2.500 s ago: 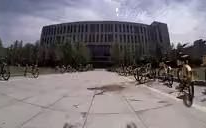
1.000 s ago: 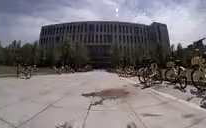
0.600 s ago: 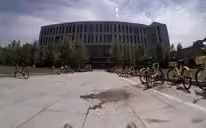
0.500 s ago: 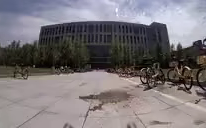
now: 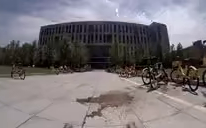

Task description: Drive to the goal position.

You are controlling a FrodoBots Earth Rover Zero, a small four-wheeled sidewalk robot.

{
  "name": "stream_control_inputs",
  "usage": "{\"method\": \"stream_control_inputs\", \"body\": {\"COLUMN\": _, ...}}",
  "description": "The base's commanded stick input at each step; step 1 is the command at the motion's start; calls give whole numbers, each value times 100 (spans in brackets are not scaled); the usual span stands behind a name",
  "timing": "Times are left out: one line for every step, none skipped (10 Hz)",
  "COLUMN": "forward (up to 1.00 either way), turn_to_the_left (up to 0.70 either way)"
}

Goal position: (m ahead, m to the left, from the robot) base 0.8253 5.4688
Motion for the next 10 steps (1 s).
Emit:
{"method": "stream_control_inputs", "body": {"forward": 45, "turn_to_the_left": 0}}
{"method": "stream_control_inputs", "body": {"forward": 45, "turn_to_the_left": 0}}
{"method": "stream_control_inputs", "body": {"forward": 45, "turn_to_the_left": 0}}
{"method": "stream_control_inputs", "body": {"forward": 45, "turn_to_the_left": 0}}
{"method": "stream_control_inputs", "body": {"forward": 45, "turn_to_the_left": 0}}
{"method": "stream_control_inputs", "body": {"forward": 45, "turn_to_the_left": 0}}
{"method": "stream_control_inputs", "body": {"forward": 45, "turn_to_the_left": 0}}
{"method": "stream_control_inputs", "body": {"forward": 45, "turn_to_the_left": 0}}
{"method": "stream_control_inputs", "body": {"forward": 45, "turn_to_the_left": 0}}
{"method": "stream_control_inputs", "body": {"forward": 45, "turn_to_the_left": 0}}
